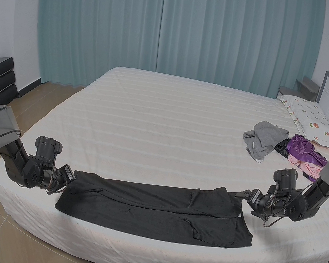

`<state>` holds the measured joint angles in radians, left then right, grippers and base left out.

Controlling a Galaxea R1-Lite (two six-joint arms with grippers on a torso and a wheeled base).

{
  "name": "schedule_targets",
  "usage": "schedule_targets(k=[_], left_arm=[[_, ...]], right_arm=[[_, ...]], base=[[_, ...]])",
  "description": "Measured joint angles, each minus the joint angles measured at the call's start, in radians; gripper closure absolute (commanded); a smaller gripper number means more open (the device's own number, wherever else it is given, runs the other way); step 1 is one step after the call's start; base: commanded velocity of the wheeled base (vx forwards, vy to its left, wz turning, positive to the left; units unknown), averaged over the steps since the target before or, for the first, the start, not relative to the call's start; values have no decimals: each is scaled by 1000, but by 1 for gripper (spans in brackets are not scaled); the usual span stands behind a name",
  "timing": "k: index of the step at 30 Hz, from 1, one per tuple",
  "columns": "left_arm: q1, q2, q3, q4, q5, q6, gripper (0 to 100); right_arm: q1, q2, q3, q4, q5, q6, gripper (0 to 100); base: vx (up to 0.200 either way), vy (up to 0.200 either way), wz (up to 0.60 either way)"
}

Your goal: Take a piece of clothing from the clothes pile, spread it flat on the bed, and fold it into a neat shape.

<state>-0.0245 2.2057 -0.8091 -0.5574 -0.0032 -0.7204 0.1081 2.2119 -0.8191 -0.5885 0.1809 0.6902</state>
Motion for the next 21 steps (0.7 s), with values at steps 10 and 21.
schedule_targets(k=[10, 21], left_arm=[[1, 2, 5, -9, -47, -4, 0], [-7, 40, -20, -10, -97, -8, 0]], right_arm=[[3, 3, 1, 0, 0, 1, 0], [8, 6, -6, 0, 0, 5, 0]], base=[[0, 0, 0], [0, 0, 0]])
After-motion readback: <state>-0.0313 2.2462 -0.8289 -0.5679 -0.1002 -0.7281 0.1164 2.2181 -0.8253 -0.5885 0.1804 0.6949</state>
